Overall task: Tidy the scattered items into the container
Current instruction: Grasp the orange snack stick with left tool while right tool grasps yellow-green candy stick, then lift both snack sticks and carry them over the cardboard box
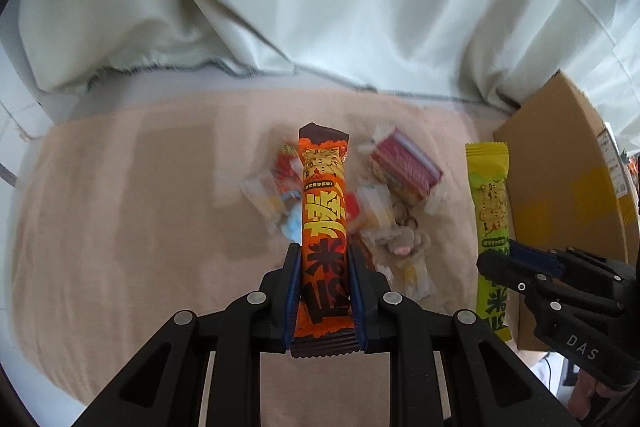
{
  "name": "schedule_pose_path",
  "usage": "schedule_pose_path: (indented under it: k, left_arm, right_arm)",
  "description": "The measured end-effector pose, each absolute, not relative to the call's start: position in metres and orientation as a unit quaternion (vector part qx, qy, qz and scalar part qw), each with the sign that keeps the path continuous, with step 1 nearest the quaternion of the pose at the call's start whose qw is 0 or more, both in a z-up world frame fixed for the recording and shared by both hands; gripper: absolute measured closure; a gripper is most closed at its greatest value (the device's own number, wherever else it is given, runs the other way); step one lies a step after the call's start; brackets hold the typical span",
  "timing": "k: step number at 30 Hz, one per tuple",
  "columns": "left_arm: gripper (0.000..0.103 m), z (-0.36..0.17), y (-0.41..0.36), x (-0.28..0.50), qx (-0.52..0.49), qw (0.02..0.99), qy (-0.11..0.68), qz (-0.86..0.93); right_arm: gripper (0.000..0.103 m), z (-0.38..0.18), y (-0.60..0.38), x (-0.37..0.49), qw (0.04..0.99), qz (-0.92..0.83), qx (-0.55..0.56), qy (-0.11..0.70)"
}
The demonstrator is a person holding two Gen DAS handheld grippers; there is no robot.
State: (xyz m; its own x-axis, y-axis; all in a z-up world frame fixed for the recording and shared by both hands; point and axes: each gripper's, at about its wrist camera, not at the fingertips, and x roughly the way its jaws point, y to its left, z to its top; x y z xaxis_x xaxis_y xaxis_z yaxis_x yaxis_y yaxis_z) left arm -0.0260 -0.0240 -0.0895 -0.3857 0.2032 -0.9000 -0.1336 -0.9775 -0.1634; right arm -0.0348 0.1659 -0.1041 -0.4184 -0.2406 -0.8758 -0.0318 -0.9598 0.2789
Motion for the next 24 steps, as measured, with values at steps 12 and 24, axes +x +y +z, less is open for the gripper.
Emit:
schedule_pose_path:
  k: [12,24]
  left_arm:
    - [0.08,-0.022,-0.036,-0.03,-0.481,0.094,-0.027,0.871]
    - [0.08,0.003,-0.029,-0.026,-0.456,0.094,-0.023,0.885]
  right_arm:
    - [0.077,-0.028,0.161,-0.046,0.077,-0.877,0.463,-0.103]
    - [0.077,-0.007,0.16,-0.044,0.085,-0.888,0.441,-0.095]
